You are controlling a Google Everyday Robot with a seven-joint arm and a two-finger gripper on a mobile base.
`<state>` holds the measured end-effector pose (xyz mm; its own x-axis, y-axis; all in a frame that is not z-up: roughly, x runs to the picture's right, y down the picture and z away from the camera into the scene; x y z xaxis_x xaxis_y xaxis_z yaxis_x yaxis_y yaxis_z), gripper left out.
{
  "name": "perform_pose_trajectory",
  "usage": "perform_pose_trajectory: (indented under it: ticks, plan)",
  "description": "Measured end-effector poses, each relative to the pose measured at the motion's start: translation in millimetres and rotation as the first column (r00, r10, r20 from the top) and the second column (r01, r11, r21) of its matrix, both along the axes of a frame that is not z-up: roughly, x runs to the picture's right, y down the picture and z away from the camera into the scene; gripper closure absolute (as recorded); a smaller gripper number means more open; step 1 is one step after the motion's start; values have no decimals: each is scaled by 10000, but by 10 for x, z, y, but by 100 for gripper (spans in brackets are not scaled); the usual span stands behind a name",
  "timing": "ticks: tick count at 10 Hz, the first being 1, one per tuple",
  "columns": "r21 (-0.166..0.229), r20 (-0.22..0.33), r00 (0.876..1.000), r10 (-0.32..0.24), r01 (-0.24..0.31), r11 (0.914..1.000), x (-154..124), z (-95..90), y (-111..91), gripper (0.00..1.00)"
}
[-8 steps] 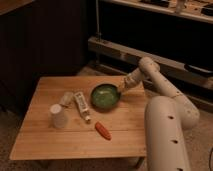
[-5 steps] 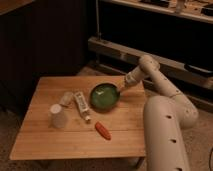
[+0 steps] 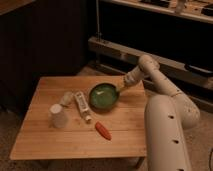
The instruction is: Pick up the ceramic bowl
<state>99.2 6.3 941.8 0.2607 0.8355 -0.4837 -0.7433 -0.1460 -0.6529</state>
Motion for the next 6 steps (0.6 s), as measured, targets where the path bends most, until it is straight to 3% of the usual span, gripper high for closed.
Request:
perform_pose_trajectory:
  ticks: [6]
  plan:
    - [13, 26, 10000, 10, -10, 10000, 1, -107, -21, 82]
